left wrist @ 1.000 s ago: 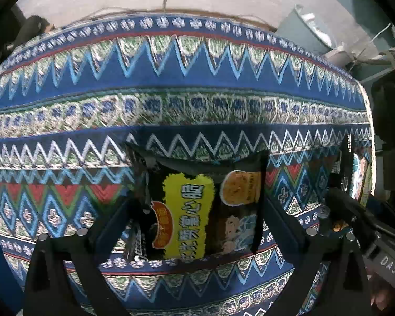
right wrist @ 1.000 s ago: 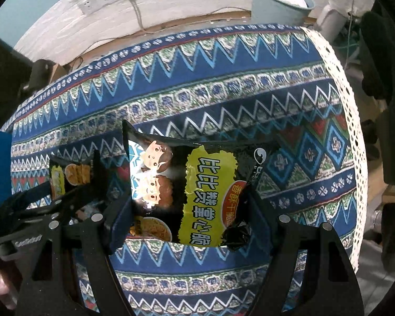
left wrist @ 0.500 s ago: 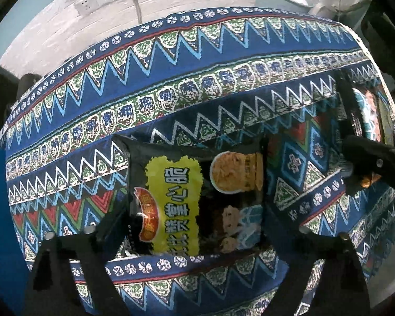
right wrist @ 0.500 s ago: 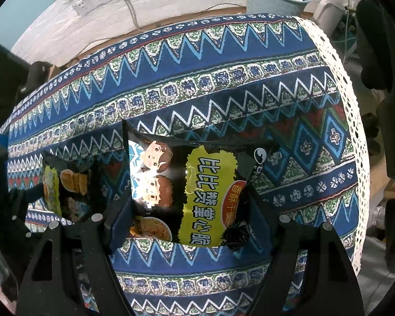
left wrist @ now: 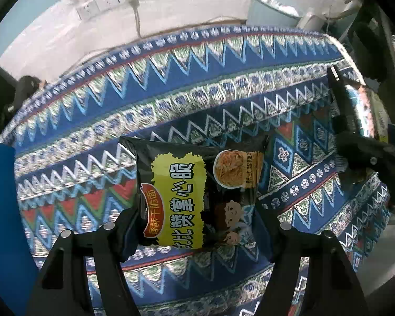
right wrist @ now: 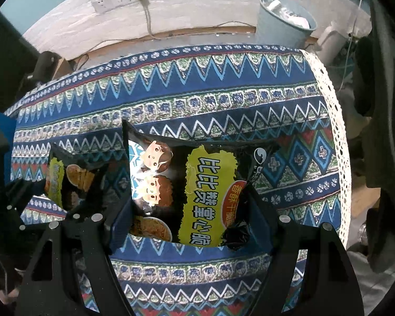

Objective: Organize snacks
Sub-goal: 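Grasp the second dark snack pack with the left tool while the right tool holds its pack, then lift both dark snack packs and carry them over the cardboard box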

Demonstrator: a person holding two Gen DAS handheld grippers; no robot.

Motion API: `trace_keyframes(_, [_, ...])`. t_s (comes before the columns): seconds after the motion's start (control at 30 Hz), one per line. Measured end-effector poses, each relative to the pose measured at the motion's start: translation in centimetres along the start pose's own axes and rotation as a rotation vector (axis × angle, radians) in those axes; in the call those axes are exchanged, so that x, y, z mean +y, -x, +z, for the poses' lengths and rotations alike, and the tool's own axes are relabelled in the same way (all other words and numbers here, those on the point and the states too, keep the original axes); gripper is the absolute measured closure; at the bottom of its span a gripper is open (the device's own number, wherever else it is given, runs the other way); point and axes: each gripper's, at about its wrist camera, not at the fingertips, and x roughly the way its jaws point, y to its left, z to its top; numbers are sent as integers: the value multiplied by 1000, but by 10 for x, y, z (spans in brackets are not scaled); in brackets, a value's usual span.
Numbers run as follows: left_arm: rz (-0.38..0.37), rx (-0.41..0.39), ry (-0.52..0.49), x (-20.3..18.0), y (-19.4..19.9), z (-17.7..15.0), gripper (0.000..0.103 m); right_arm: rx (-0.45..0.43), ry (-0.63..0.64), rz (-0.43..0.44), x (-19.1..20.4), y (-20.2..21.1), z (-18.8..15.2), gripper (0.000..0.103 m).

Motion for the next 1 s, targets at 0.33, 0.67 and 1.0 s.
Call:
trace_keyframes(0.33, [11,-120,-1,34,81,-4,30,-47,56,-16,22,28,-1,26])
trace_keyframes(0.67, [46,-245,-40,42,135,-18,30,-121,117,4,52,63,2,26])
trace_keyframes(1.0, [99,-327,-27,72,171,-37,30,-182,213,24,101,89,6,26])
